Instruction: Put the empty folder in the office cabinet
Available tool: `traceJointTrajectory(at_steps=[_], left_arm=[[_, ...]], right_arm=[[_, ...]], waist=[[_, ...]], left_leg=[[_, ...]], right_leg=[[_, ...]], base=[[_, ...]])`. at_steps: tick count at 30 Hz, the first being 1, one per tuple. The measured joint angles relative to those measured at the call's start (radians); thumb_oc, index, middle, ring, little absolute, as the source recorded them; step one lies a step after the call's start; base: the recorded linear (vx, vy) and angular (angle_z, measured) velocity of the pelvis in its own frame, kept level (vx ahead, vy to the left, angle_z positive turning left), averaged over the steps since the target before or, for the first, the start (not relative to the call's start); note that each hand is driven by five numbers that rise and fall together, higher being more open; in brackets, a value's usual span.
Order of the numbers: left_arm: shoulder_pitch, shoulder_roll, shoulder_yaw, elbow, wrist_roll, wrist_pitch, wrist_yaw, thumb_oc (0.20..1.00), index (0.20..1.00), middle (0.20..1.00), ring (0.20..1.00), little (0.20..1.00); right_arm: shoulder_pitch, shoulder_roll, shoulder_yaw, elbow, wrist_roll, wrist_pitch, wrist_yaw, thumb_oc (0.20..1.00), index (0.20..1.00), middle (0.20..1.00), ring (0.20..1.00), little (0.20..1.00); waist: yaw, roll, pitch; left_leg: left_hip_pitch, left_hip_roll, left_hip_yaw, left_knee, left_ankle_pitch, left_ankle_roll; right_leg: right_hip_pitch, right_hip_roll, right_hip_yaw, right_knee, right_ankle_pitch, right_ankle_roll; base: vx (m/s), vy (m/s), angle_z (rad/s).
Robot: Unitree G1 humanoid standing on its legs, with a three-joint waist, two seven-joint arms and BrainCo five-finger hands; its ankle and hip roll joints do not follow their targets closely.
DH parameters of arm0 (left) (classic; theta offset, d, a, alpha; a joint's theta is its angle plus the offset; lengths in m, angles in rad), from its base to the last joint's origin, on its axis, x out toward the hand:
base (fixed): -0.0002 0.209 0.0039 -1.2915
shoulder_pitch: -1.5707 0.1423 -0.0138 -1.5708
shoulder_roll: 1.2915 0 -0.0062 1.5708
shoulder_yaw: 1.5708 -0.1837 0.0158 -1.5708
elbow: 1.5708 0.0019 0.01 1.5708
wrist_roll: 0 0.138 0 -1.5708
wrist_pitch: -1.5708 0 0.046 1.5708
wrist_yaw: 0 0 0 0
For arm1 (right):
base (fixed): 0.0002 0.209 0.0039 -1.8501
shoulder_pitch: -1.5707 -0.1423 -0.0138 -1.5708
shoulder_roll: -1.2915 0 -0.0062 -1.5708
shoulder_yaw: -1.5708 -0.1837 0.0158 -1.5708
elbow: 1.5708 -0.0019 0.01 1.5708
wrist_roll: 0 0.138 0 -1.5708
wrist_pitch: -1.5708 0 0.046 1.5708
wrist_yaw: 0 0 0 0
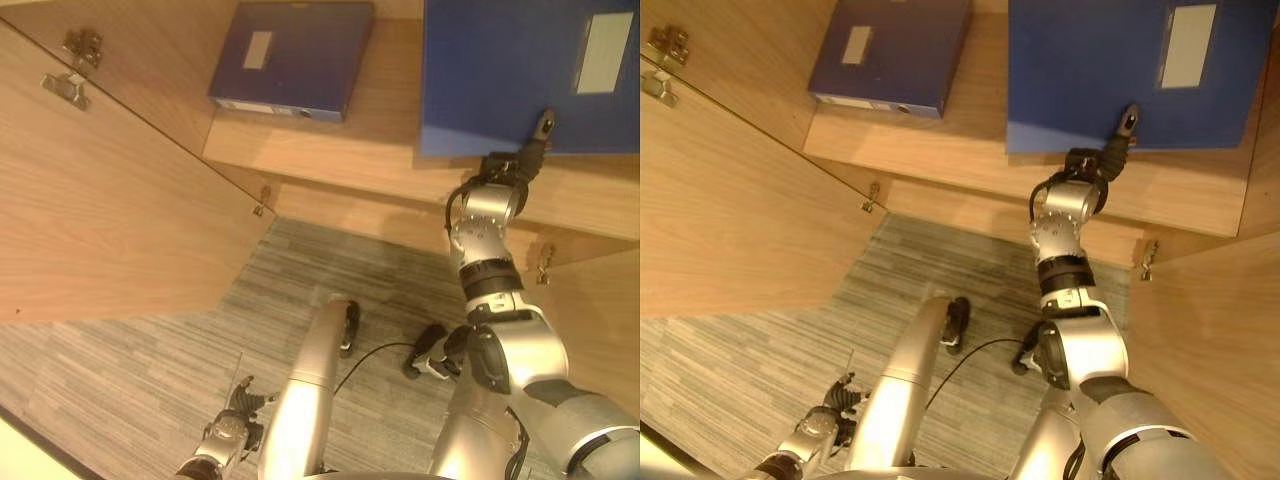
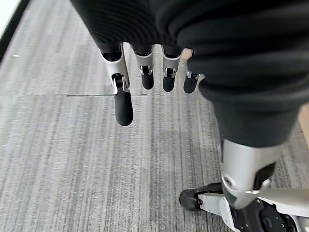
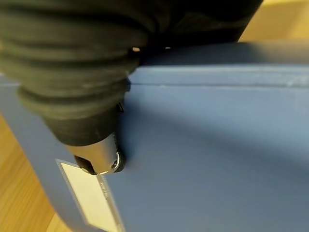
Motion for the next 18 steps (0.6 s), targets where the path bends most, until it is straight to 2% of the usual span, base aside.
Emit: traceJointTrajectory(at_steps=[2,4,7,10,18], left_arm=[[-0.002,0.008,-0.017,-0.004,0.000,-0.001,-0.001,1.000,1.000,1.000,1.000,1.000],[-0.011,0.034,-0.035,-0.004,0.000,-0.003,-0.002,1.000,1.000,1.000,1.000,1.000],[-0.012,0.048,-0.035,0.002,0.000,0.000,-0.002,1.000,1.000,1.000,1.000,1.000],[-0.015,0.048,-0.035,0.001,0.000,-0.001,-0.002,1.000,1.000,1.000,1.000,1.000],[-0.015,0.050,-0.035,0.020,-0.001,-0.001,-0.002,1.000,1.000,1.000,1.000,1.000]], right_arm=[[-0.038,-0.024,-0.011,0.010,0.007,-0.003,-0.002,0.200,0.200,0.200,0.200,0.200],[-0.128,-0.091,-0.040,0.120,0.039,-0.006,-0.036,0.200,0.200,0.200,0.200,0.200],[-0.178,-0.160,-0.049,0.119,0.037,-0.023,-0.066,0.200,0.200,0.200,0.200,0.200],[-0.176,-0.164,-0.042,0.115,0.037,-0.040,-0.085,0.200,0.200,0.200,0.200,0.200],[-0.167,-0.106,-0.030,0.151,0.034,-0.037,-0.175,0.200,0.200,0.200,0.200,0.200]], waist=[[0.002,0.001,-0.002],[0.006,0.000,-0.003],[0.006,0.000,-0.004],[-0.001,-0.001,-0.007],[-0.003,-0.017,-0.020]], left_leg=[[0.000,-0.006,-0.003,-0.003,-0.001,0.001],[0.006,-0.009,-0.014,-0.005,-0.001,0.001],[0.015,-0.017,-0.018,-0.011,-0.001,0.001],[0.020,-0.022,-0.019,-0.020,-0.001,0.002],[0.043,-0.022,-0.018,-0.047,0.001,0.000]], right_leg=[[0.001,-0.004,-0.002,0.004,-0.002,-0.007],[0.019,-0.012,-0.019,0.002,-0.007,-0.015],[0.031,-0.016,-0.021,-0.002,-0.009,-0.017],[0.036,-0.018,-0.021,-0.009,-0.009,-0.013],[0.054,-0.015,-0.024,-0.030,-0.008,-0.011]], base=[[0.04,-0.053,0.13],[0.04,-0.043,0.17],[0.03,-0.040,0.09],[0.02,-0.045,0.03],[0.00,-0.011,0.00]])
